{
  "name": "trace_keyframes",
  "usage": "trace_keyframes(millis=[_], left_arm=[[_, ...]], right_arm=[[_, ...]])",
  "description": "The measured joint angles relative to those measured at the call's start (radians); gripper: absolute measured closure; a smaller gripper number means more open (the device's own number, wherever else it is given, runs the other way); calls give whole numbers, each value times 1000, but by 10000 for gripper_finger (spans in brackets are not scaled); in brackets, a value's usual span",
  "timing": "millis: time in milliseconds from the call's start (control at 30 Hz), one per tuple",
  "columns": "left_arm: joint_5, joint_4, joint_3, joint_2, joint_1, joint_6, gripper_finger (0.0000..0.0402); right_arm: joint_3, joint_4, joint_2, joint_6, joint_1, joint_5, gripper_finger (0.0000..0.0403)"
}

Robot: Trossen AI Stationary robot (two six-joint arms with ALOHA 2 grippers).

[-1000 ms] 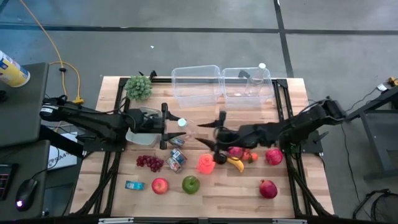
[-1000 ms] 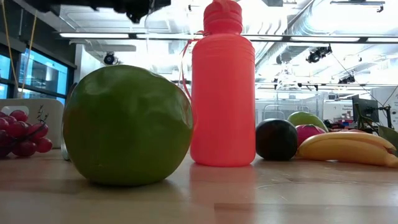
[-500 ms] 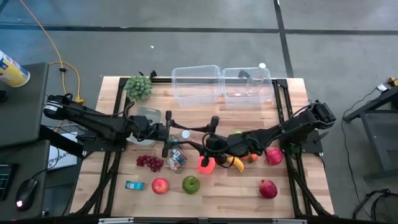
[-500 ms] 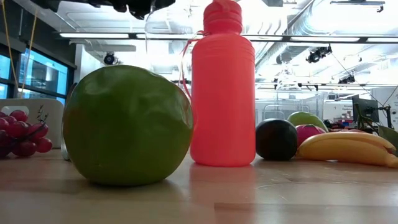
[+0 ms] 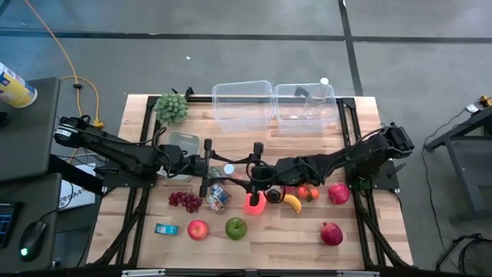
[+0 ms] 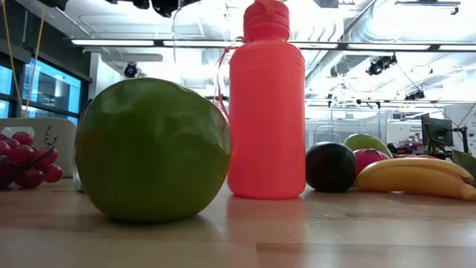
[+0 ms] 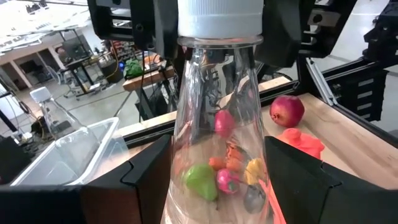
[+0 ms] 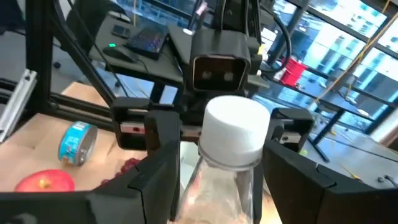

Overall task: Pick & Place Food Item
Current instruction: Put the transparent bottle into the right transparent bin

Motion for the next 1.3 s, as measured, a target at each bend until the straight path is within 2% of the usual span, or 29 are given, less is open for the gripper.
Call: trace_keyframes(millis=[133,333,667,1300], left_arm=[[0,0,0,0,0,1,178],[1,-1,0,0,0,1,178],[-4,-2,0,0,1,8,178],[-32,-18,0,0,1,-69,178]], right_arm=[[0,-16,0,0,-10,-3,188],[0,-14,0,22,-26,-81,195],[0,-13,0,54,-60,-151,299],[0,-70,-1,53,-56,-138,301]])
